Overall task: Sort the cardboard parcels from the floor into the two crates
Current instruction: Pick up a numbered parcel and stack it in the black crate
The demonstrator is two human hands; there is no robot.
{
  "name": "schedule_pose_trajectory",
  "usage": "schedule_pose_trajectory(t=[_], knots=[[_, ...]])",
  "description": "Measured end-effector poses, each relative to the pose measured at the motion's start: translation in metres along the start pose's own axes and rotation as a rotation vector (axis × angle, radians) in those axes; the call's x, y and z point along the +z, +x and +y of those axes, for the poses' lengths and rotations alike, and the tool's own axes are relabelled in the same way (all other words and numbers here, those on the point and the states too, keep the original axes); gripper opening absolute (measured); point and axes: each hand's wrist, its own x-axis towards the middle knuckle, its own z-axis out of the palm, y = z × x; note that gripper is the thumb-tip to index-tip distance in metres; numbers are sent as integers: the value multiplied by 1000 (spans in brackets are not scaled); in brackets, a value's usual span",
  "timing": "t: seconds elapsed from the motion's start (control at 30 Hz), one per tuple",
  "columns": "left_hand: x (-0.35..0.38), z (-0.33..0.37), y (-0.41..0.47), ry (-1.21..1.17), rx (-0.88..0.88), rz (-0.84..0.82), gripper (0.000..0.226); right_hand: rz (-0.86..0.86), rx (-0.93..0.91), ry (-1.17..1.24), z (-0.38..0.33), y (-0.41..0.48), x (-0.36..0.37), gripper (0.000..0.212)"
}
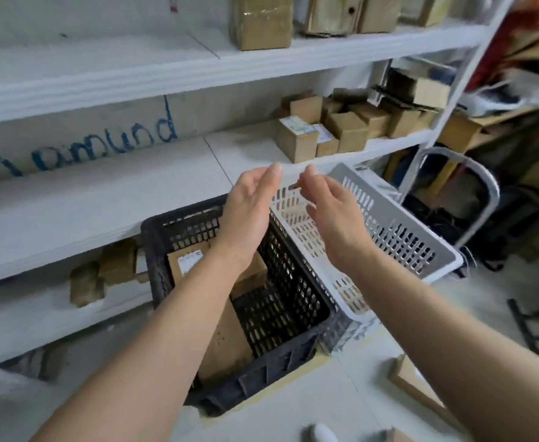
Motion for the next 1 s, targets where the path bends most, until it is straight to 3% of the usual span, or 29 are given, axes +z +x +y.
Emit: schedule_pose_trajectory(t=[0.13, 0.3, 0.47, 0.57, 0.8, 1.0], knots=[[47, 13, -19, -38, 22, -255, 44, 237, -32, 49, -6, -48, -46, 22], [137, 20, -68, -66, 9, -552, 21, 600, -47, -26, -10, -121, -128, 23], [227, 27, -145, -132, -5, -822, 33, 906, -51, -46, -9, -221, -211, 24], [270, 35, -202, -148, 7, -975, 25, 1035, -43, -58, -7, -287, -249, 25], [359, 50, -342, -161, -72, -1194, 36, 1309, 26, -38, -4, -443, -330, 19], [419, 43, -446, -133, -156, -1281, 40, 1414, 92, 0, 20, -547, -393, 21]])
